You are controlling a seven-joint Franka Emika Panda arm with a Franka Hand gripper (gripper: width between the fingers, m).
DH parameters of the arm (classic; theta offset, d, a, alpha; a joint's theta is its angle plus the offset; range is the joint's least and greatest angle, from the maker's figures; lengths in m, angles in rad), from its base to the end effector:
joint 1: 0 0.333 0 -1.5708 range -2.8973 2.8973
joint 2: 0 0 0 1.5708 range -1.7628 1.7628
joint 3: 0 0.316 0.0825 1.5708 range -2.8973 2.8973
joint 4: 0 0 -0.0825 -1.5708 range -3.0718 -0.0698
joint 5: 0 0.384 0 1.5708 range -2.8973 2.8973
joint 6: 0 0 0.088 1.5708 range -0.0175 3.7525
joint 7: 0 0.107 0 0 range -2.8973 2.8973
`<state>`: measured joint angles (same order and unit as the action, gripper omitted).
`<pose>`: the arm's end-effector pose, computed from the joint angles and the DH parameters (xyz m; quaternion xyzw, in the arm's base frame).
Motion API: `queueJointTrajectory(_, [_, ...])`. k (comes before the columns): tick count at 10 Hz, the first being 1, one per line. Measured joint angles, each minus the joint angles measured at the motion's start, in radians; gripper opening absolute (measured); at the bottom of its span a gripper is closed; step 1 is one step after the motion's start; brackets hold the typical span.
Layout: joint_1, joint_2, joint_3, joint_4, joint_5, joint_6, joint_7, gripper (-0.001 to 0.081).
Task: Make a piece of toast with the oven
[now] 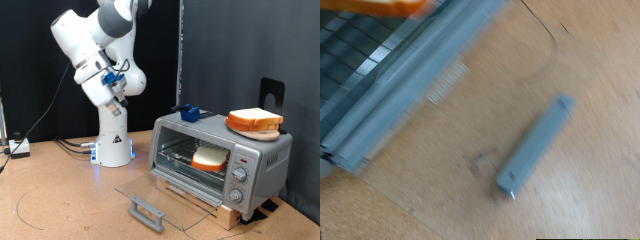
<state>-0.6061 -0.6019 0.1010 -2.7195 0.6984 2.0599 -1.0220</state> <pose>0.3210 -0.1406 0.4068 -0.9601 -0.0688 -0.1718 0.2098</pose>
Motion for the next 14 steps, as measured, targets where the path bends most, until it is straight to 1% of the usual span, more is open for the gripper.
queueJointTrajectory(1, [-0.027,0.03,0.034,0.005,-0.004,0.041,0.079,0.0807])
queueJointTrajectory(2, [-0.024,0.029,0.029,0.005,-0.002,0.029,0.038,0.0807])
queueJointTrajectory(3, [-0.027,0.036,0.015,0.019,-0.009,-0.079,0.074,0.0807])
queueJointTrajectory(4, [-0.032,0.056,-0.008,0.051,-0.009,-0.197,0.134,0.0807])
queueJointTrajectory(5, [-0.038,0.095,-0.038,0.085,-0.001,-0.287,0.187,0.0807])
queueJointTrajectory(6, [-0.048,0.148,-0.065,0.119,0.009,-0.359,0.241,0.0807])
queueJointTrajectory(7, [-0.061,0.206,-0.087,0.151,0.021,-0.411,0.309,0.0807])
queueJointTrajectory(8, [-0.074,0.262,-0.099,0.179,0.02,-0.436,0.368,0.0807])
queueJointTrajectory(9, [-0.083,0.323,-0.102,0.219,0.02,-0.471,0.418,0.0807])
queueJointTrajectory(10, [-0.082,0.32,-0.101,0.216,0.02,-0.459,0.392,0.0807])
queueJointTrajectory(11, [-0.082,0.321,-0.103,0.217,0.022,-0.484,0.388,0.0807])
queueJointTrajectory(12, [-0.084,0.33,-0.106,0.221,0.039,-0.5,0.403,0.0807])
queueJointTrajectory(14, [-0.087,0.388,-0.11,0.241,0.042,-0.488,0.481,0.0807])
